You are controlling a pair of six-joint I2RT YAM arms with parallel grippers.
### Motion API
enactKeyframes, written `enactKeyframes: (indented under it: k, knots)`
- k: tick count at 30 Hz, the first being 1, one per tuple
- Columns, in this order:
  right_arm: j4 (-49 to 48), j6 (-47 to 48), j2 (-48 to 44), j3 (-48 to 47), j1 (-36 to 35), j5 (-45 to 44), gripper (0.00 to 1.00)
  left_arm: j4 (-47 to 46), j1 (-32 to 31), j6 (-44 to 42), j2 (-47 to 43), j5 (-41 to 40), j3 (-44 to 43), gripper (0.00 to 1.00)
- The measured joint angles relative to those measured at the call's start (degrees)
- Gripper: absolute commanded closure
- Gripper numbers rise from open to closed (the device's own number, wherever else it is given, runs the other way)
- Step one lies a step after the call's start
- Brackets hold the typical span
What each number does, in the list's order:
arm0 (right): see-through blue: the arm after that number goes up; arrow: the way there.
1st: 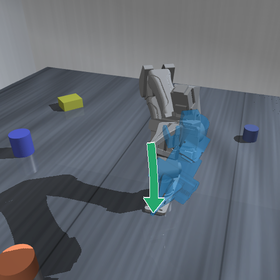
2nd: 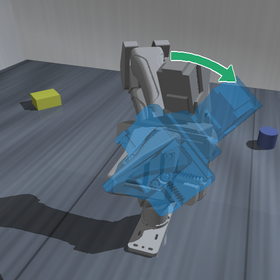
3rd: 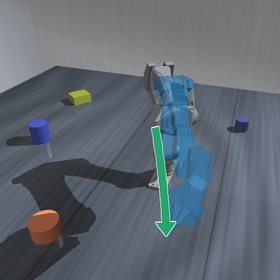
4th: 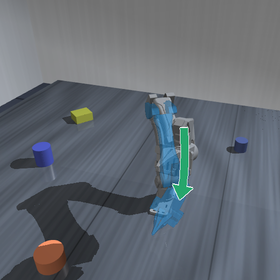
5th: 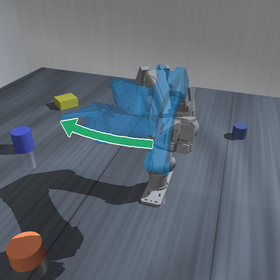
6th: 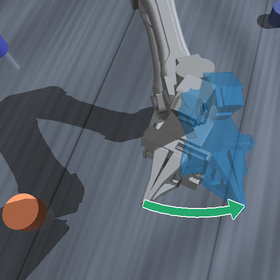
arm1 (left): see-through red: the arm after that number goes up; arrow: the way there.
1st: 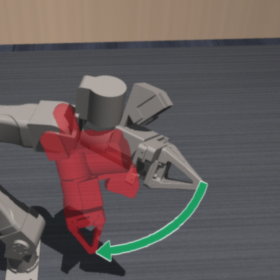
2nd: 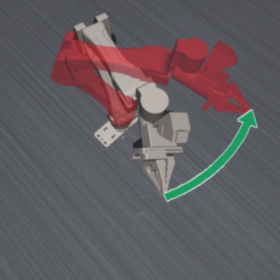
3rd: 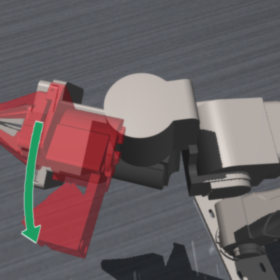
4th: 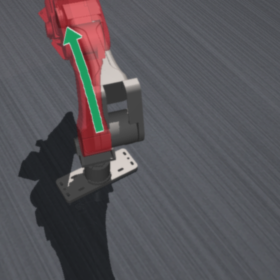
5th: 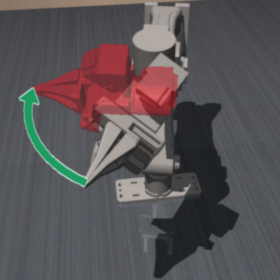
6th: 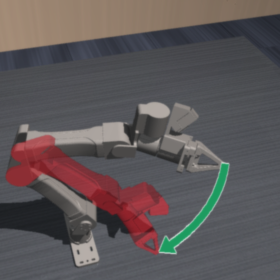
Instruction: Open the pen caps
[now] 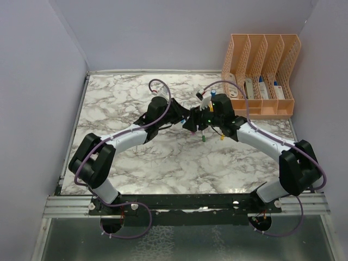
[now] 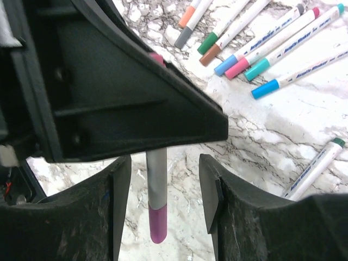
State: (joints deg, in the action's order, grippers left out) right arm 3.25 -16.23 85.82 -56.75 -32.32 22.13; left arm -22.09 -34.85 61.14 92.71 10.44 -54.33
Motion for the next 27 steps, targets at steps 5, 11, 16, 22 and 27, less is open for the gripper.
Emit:
enactKeyframes:
  k: [5,11,16,22,27]
  knots:
    - [0.15,0.02,-0.02,1.81,0.00,0.07,0.56,-0.17,0.81,0.17,0.00,0.00,-0.74,1.00]
    - [0.20,0.04,-0.02,3.17,-0.26,0.24,0.80,-0.13,1.68,0.31,0.00,0.00,-0.74,1.00]
    - [0.22,0.09,-0.39,3.30,-0.63,0.57,0.99,-0.13,1.92,0.33,0.00,0.00,-0.74,1.00]
    - [0.20,0.09,-0.85,3.37,-0.63,0.59,0.99,-0.22,2.73,0.79,0.00,0.50,-0.74,1.00]
    - [-0.94,0.09,-1.40,3.41,-1.09,0.42,0.99,-0.02,5.57,1.77,0.00,5.42,-1.07,1.00]
